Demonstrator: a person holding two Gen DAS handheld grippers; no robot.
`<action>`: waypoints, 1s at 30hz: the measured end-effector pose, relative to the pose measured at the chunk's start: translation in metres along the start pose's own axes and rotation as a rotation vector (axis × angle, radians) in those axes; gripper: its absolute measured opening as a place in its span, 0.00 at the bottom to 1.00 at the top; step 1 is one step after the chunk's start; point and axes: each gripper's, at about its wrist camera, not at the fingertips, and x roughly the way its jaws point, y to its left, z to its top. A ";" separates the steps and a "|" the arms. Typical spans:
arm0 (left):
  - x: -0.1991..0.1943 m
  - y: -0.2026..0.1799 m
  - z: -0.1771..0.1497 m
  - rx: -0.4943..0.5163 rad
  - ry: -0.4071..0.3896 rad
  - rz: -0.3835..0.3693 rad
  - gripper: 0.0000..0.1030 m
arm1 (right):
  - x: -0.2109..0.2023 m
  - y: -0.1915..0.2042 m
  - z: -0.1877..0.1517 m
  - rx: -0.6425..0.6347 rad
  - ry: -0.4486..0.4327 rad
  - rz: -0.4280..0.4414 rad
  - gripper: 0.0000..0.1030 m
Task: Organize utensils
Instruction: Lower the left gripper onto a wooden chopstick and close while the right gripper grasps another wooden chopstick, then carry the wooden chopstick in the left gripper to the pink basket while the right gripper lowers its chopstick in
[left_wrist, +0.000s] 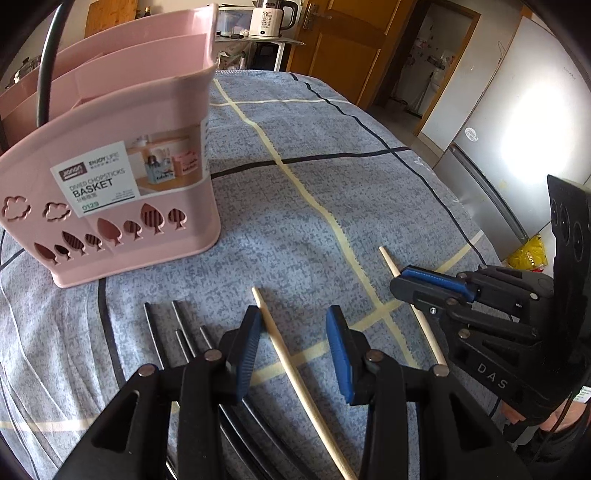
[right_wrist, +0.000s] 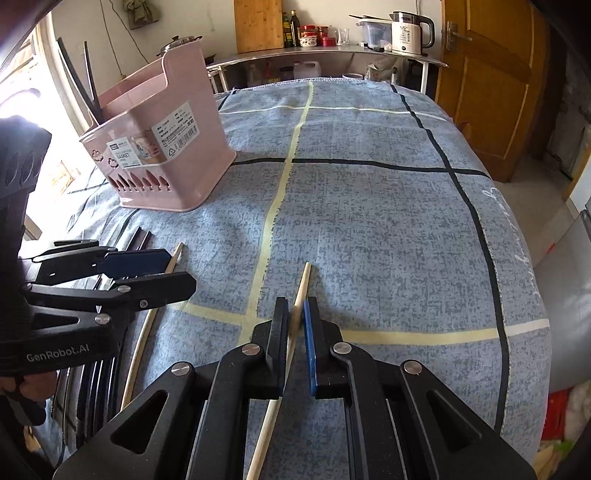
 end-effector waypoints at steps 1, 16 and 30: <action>0.001 -0.002 0.000 0.005 -0.003 0.007 0.37 | 0.001 -0.001 0.002 0.003 0.003 0.002 0.08; 0.003 -0.004 0.004 -0.002 0.000 0.046 0.08 | 0.001 -0.001 0.011 -0.014 -0.007 0.011 0.05; -0.080 -0.021 0.018 0.042 -0.152 -0.034 0.06 | -0.075 0.001 0.023 -0.019 -0.185 0.048 0.05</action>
